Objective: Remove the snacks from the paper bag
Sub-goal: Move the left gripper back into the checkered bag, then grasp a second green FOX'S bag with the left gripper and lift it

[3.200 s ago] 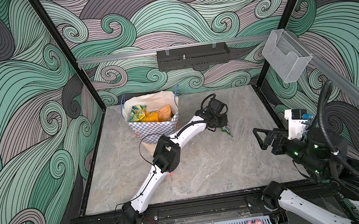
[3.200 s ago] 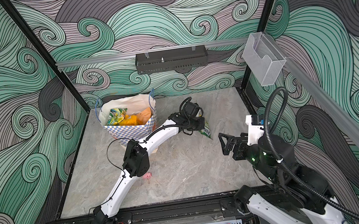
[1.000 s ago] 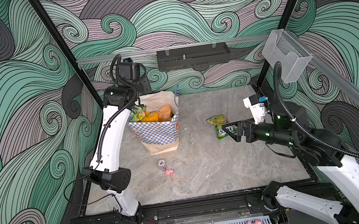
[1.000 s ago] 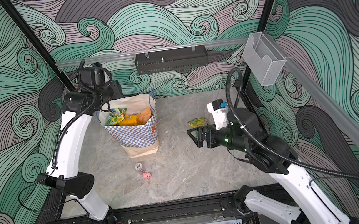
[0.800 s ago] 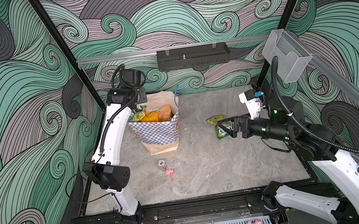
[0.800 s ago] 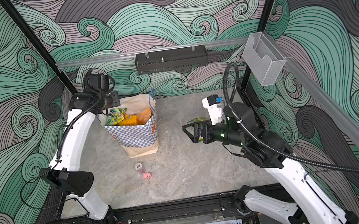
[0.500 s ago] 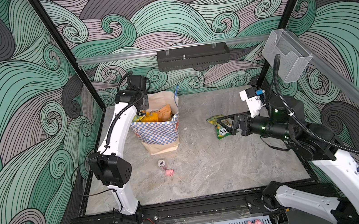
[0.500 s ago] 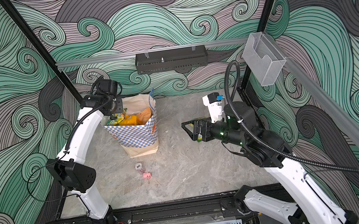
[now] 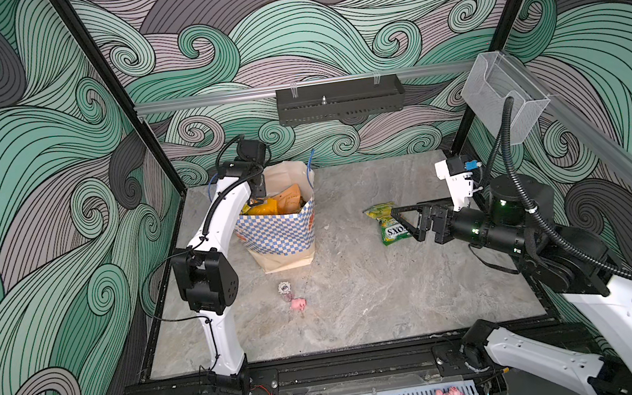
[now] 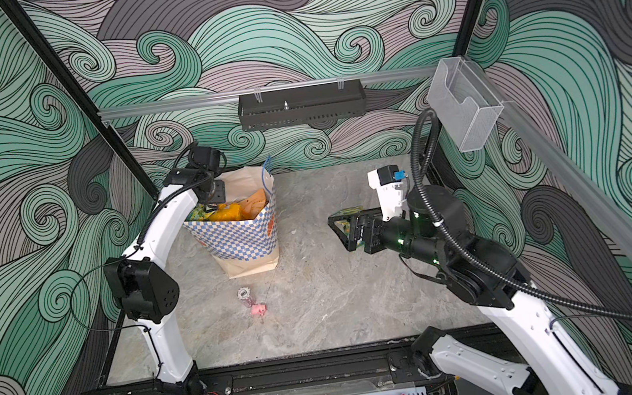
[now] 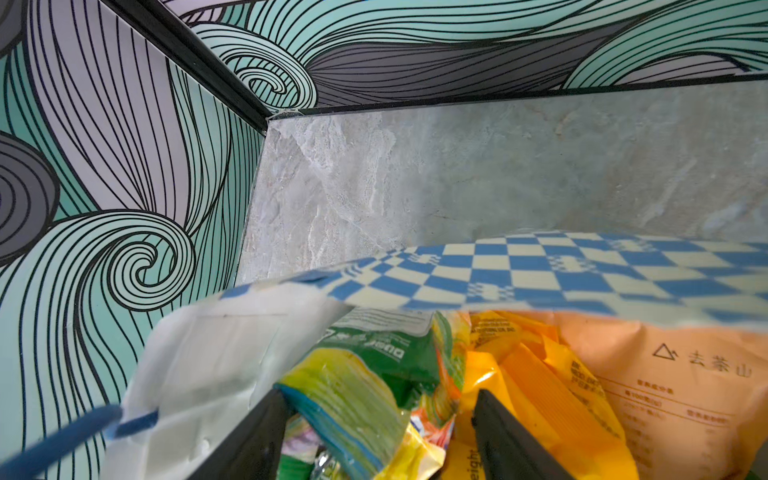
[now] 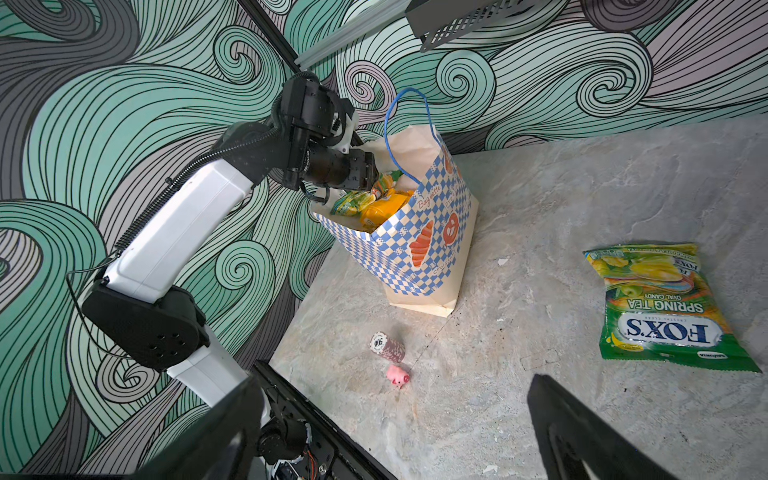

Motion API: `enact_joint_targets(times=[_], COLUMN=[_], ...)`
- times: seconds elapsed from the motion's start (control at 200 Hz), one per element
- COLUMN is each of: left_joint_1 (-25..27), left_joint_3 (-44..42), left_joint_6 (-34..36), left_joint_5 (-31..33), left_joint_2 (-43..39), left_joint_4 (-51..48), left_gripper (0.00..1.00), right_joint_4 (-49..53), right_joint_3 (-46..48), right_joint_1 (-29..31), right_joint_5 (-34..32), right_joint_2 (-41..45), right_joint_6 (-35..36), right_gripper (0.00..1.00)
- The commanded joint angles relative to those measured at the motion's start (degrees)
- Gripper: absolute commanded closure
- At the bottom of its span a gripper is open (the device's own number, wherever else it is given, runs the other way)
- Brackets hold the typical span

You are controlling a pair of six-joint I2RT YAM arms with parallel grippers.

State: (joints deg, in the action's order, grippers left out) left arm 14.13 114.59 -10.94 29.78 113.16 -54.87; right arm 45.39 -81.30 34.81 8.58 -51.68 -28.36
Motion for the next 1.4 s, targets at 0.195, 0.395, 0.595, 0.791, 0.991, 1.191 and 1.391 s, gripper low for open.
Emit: enact_joint_targets(times=[0.195, 0.395, 0.595, 0.791, 0.991, 1.191, 1.391], left_joint_1=[-0.7, -0.7, -0.7, -0.7, -0.7, -0.7, -0.7], left_joint_3=[-2.6, -2.9, -1.0, 1.1, 0.7, 3.3, 7.8], left_joint_6=[-0.8, -1.3, -1.9, -3.2, -3.6, -4.5, -5.3], left_joint_5=[-3.4, -4.4, -5.0, -7.5, -12.8, -15.4, -17.6], left_joint_2=[2.3, 3.2, 2.6, -0.4, -5.8, -9.1, -10.9], left_joint_4=[0.2, -0.7, -1.5, -2.0, 0.7, 1.5, 1.0], left_gripper=[0.37, 0.57, 0.88, 1.0, 1.0, 1.0, 1.0], right_joint_4=[0.8, 0.7, 2.7, 10.5, 12.1, 18.8, 23.1], right_joint_3=[-2.1, -2.1, -5.1, -13.3, -18.8, -29.8, -39.7], right_joint_1=[0.3, 0.3, 0.4, 1.3, 3.5, 5.3, 6.5], right_joint_5=[-0.9, -0.4, 0.7, 3.3, 4.7, 1.0, 0.2], right_joint_2=[-1.4, -1.4, -2.7, -9.1, -13.8, -21.6, -29.0], right_joint_6=[2.9, 2.1, 2.8, 4.1, 5.2, 6.7, 7.4], right_gripper=[0.01, 0.01, 0.01, 0.01, 0.01, 0.01, 0.01])
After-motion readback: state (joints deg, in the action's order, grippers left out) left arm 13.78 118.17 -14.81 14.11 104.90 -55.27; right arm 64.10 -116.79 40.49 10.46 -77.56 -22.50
